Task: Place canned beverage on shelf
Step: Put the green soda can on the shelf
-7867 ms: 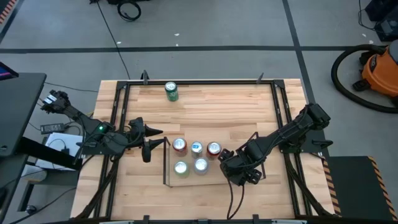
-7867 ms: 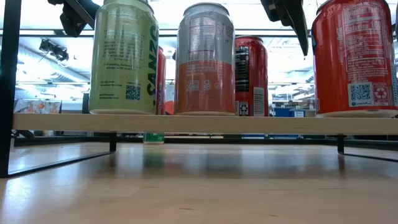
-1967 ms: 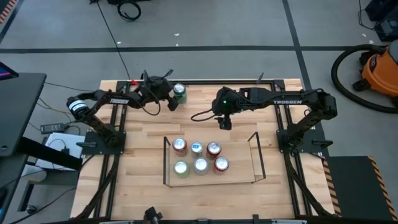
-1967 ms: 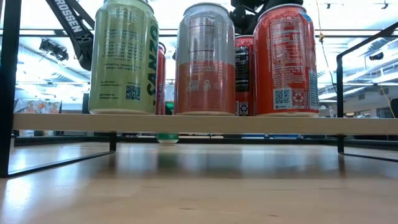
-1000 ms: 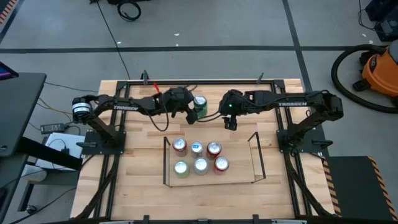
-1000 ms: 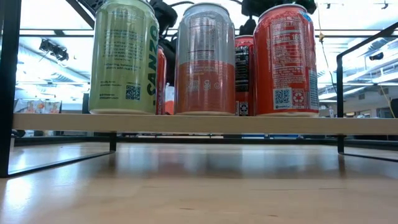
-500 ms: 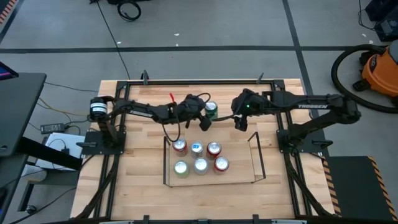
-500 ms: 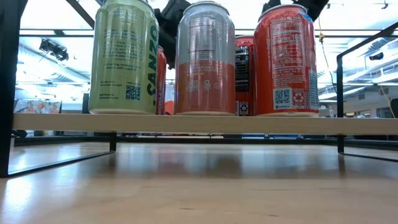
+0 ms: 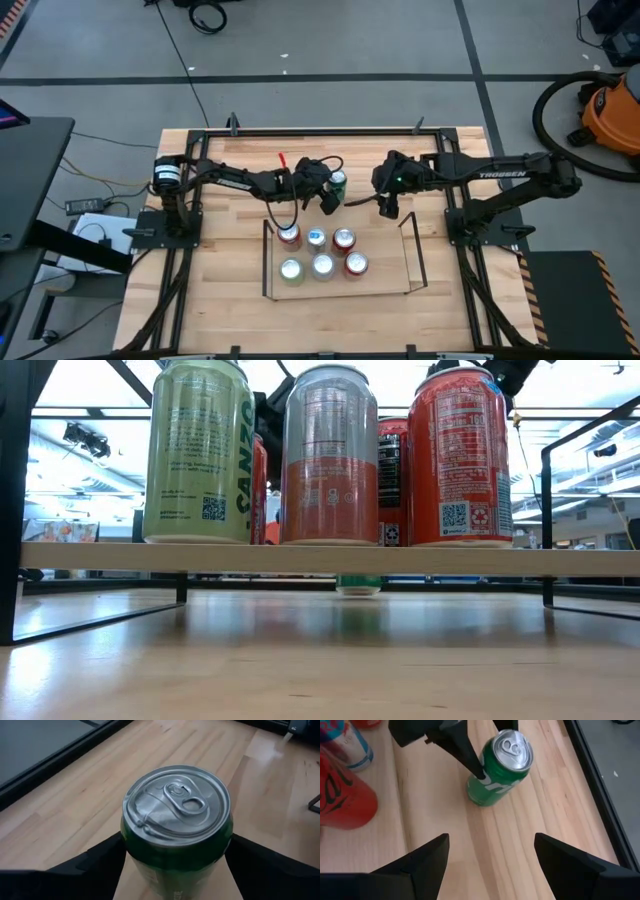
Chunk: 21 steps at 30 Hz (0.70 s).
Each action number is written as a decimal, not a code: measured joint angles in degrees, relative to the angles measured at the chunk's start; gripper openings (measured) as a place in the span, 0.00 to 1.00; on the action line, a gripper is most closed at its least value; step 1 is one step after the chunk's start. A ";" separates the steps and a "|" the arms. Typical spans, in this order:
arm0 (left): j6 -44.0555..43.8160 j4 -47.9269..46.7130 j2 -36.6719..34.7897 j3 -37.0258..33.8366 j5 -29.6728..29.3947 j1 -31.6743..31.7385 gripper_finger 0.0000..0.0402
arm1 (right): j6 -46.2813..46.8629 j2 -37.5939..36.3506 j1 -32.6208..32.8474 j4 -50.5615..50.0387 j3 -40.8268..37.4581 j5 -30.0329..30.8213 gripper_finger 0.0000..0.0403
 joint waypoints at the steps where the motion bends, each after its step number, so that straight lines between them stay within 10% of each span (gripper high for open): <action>1: 0.00 -0.08 0.10 0.00 0.06 -0.09 0.81 | -0.04 0.00 0.12 -0.02 0.00 0.00 0.75; 21: 4.35 -0.69 -3.87 0.02 0.16 -1.63 0.88 | 0.20 0.00 1.53 0.98 0.02 0.02 0.75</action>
